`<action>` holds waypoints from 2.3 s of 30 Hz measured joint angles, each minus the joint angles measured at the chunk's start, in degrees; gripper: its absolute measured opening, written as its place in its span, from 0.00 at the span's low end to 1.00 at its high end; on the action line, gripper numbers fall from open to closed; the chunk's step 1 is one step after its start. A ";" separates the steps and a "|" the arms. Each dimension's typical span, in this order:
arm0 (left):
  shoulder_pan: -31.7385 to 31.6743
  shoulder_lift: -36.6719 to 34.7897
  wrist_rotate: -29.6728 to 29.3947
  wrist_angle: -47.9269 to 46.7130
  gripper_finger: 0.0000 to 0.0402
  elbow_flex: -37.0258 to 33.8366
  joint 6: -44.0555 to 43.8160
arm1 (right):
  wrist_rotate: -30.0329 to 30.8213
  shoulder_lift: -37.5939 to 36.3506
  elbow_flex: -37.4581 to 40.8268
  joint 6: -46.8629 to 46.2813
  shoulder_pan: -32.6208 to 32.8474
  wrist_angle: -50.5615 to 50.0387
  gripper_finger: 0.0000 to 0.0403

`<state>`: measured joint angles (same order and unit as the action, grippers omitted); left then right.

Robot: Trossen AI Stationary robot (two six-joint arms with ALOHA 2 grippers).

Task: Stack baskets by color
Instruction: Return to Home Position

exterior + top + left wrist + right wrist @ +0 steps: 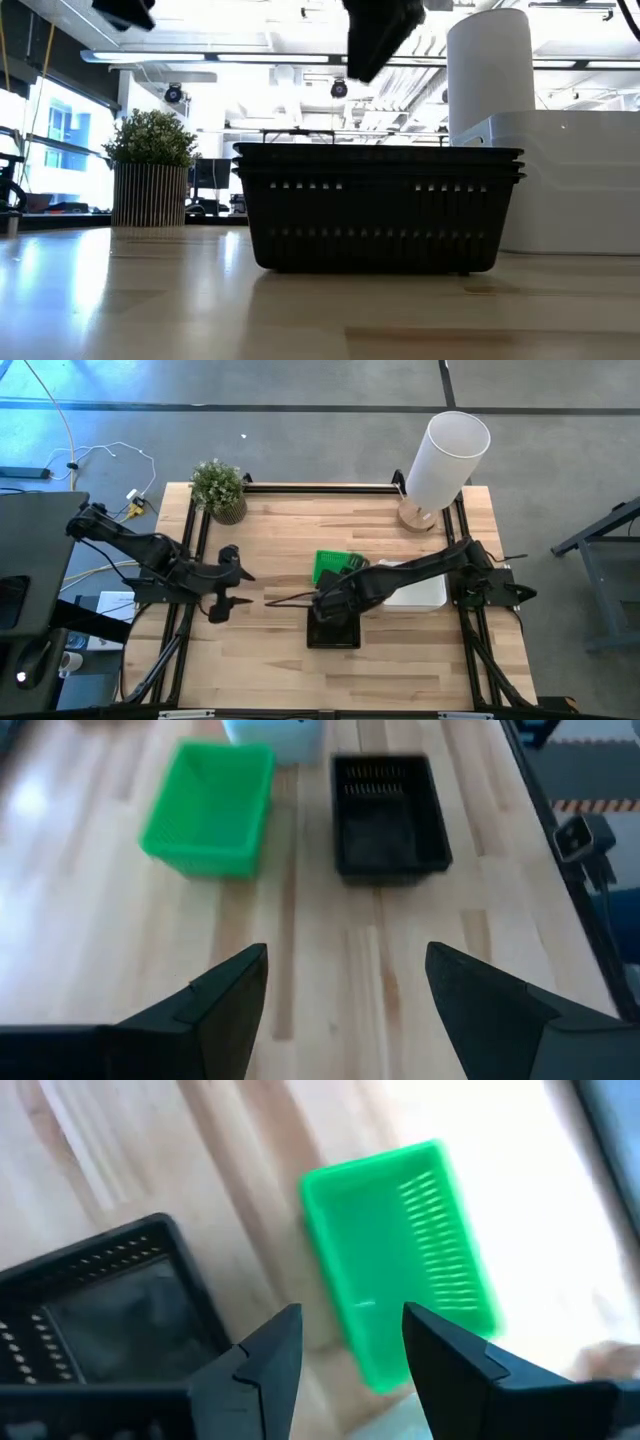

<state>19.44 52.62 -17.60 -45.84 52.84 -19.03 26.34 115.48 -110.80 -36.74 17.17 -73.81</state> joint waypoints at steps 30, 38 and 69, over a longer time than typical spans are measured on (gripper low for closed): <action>-2.29 -28.27 -5.49 27.90 0.65 -30.09 4.84 | 6.97 -41.11 44.12 -0.36 -4.36 13.21 0.40; -2.27 -33.84 -3.21 30.99 0.65 -36.79 4.24 | -0.91 -63.43 64.54 11.48 -4.33 43.60 0.40; -2.19 -41.03 7.01 49.70 0.65 -52.19 13.49 | -19.54 -110.10 95.04 31.90 -4.33 69.97 0.40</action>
<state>17.26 11.60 -10.60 3.86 0.64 -5.54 6.81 5.38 -15.75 -4.85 12.84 -3.84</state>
